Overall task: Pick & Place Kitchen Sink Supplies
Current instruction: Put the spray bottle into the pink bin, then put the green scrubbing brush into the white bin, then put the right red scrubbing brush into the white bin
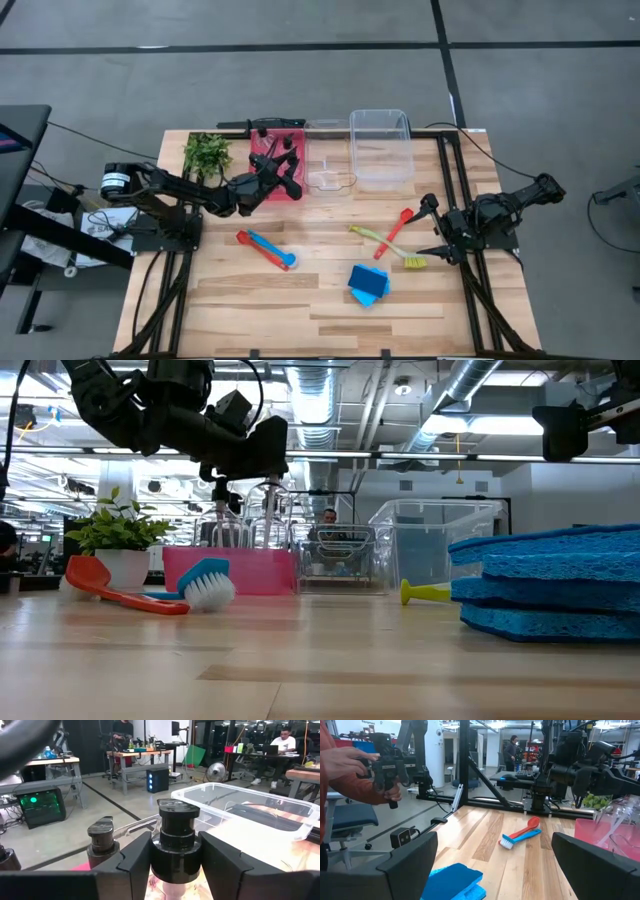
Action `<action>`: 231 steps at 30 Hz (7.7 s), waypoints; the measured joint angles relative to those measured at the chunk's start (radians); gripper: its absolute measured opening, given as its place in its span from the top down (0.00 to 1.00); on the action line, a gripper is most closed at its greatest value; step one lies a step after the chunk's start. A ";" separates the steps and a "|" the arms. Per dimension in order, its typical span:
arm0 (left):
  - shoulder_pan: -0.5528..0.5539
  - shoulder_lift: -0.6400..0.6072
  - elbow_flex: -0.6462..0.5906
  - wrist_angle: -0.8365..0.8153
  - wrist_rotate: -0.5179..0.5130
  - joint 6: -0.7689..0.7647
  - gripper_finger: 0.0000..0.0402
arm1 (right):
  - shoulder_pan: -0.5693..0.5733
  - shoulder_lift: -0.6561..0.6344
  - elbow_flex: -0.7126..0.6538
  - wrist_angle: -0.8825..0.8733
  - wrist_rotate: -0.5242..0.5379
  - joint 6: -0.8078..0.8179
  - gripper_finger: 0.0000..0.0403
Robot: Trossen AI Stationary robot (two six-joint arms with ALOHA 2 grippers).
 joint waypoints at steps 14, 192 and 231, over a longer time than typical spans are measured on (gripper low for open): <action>-0.006 -0.001 0.001 0.000 -0.002 0.001 0.53 | 0.000 0.000 0.000 0.000 0.000 0.000 0.04; -0.279 -0.903 -0.070 -0.906 0.361 -0.457 0.49 | -0.094 0.316 0.416 -0.077 0.389 0.455 0.17; -0.280 -0.903 -0.070 -0.887 0.605 -0.499 0.49 | -0.072 1.045 0.769 -0.424 0.078 0.802 0.37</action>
